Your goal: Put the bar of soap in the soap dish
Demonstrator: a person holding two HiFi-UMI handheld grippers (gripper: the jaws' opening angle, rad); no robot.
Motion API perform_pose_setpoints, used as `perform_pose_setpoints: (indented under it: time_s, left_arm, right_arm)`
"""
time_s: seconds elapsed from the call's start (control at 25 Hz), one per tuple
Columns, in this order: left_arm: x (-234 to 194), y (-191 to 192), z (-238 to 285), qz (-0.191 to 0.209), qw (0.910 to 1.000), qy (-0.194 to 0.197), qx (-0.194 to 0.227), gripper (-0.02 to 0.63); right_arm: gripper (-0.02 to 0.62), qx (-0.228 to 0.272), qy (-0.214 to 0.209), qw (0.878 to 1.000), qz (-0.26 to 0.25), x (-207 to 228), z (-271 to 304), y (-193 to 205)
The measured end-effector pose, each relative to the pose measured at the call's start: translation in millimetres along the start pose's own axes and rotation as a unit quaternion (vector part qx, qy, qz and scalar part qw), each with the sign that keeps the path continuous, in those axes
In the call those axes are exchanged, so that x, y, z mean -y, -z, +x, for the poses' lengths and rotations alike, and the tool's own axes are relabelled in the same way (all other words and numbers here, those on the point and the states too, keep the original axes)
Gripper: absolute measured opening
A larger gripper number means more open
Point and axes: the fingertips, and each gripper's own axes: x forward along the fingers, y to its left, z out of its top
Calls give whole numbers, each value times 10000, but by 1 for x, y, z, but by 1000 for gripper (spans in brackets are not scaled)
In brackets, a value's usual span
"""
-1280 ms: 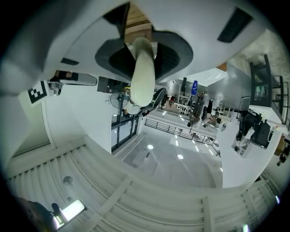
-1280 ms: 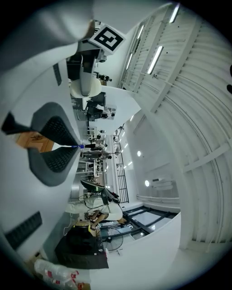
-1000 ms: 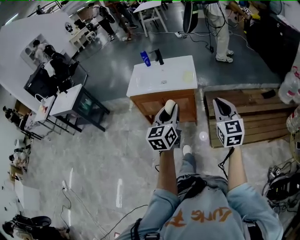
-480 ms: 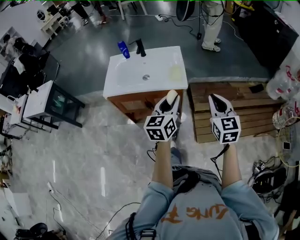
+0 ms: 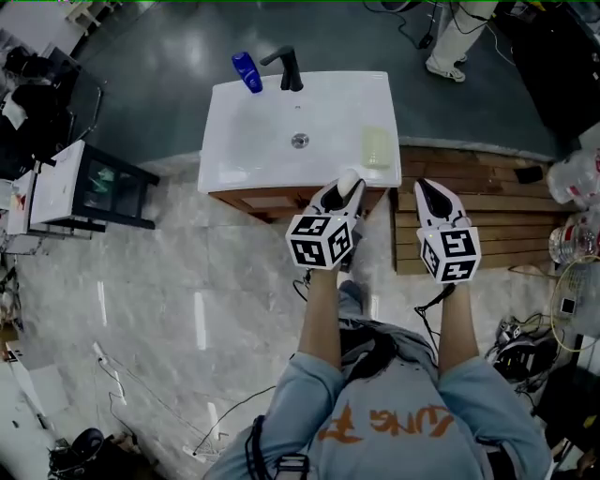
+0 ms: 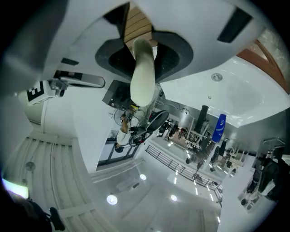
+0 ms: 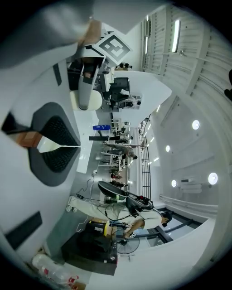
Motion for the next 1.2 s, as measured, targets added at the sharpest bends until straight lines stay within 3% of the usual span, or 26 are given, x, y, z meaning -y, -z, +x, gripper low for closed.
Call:
perform_pose_setpoints:
  time_s: [0.24, 0.44, 0.76, 1.2]
  left_arm:
    - [-19, 10, 50, 61, 9971, 345, -681, 121]
    - [-11, 31, 86, 185, 9894, 734, -1240, 121]
    - [-26, 39, 135, 20, 9841, 661, -1648, 121]
    - [-45, 49, 186, -360, 9778, 423, -2022, 121]
  right_arm:
    - [29, -157, 268, 9983, 485, 30, 45, 13]
    - [29, -311, 494, 9940, 924, 58, 60, 41]
    - [29, -225, 780, 9871, 1381, 112, 89, 66]
    - [29, -362, 701, 9849, 1540, 159, 118, 71]
